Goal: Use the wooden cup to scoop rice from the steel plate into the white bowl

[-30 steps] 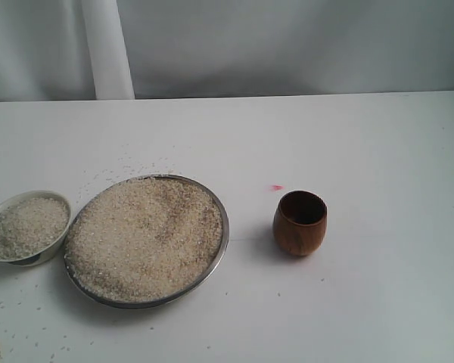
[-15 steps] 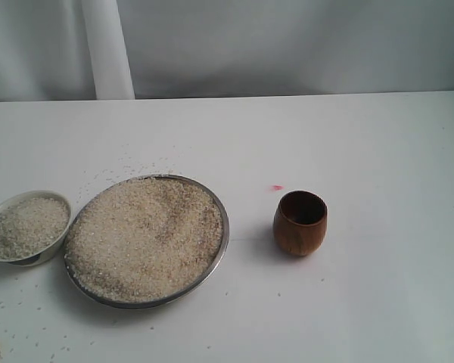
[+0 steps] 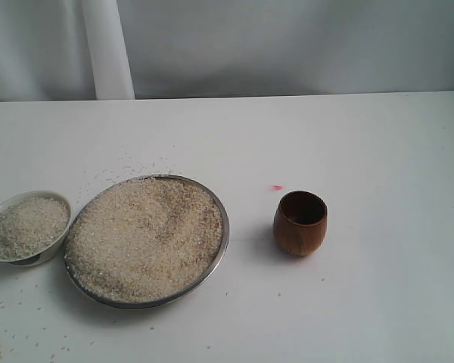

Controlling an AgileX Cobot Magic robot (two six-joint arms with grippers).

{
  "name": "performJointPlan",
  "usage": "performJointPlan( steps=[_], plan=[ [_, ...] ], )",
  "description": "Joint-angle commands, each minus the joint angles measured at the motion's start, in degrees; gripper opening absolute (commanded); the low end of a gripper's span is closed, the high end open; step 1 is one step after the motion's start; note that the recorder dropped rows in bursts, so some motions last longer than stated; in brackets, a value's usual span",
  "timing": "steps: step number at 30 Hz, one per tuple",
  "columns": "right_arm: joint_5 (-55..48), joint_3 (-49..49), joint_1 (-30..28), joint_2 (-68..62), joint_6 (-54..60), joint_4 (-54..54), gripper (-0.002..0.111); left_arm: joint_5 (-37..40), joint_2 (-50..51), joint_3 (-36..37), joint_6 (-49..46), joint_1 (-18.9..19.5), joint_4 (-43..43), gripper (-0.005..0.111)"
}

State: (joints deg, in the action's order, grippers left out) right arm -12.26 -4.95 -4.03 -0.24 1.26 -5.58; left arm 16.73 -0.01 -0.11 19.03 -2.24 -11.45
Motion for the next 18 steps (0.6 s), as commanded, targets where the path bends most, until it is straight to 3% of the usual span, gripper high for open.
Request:
performJointPlan(
  steps=[1,18],
  plan=[
    [1.8,3.6,-0.5,0.2,-0.3,0.9,0.0,-0.3,0.0,0.1,0.2,-0.1,0.0,0.0],
    [-3.8,4.9,-0.5,0.2,0.0,1.8,0.0,-0.3,0.0,0.1,0.2,-0.1,0.0,0.0]
  ],
)
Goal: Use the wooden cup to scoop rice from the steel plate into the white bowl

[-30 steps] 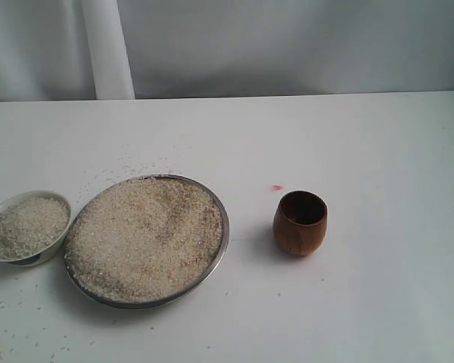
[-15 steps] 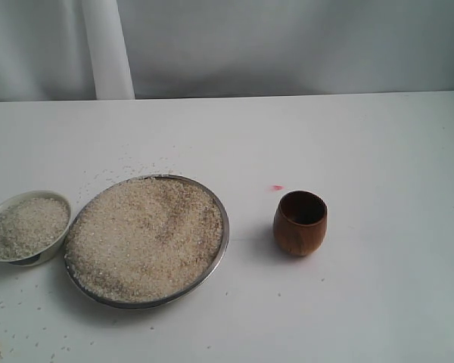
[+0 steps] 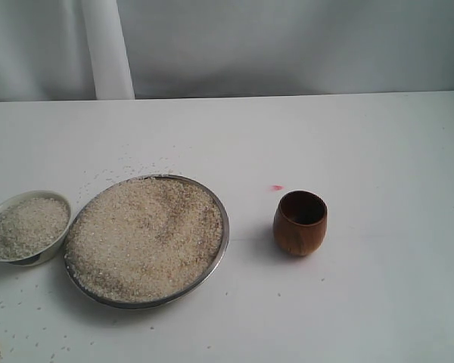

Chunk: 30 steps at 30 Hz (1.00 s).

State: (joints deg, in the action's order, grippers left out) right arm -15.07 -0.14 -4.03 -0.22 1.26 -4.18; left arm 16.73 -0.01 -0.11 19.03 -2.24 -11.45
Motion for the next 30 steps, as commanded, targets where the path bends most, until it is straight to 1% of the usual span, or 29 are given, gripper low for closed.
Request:
performJointPlan(
  steps=[1,4,30],
  plan=[
    [-1.5,0.1,-0.5,0.2,0.0,0.4,0.0,-0.3,0.0,0.1,0.2,-0.1,0.0,0.0],
    [-4.2,0.1,-0.5,0.2,0.0,0.4,0.0,-0.3,0.0,0.1,0.2,-0.1,0.0,0.0],
    [-4.1,0.1,-0.5,0.2,0.0,0.4,0.0,-0.3,0.0,0.1,0.2,-0.1,0.0,0.0]
  ],
)
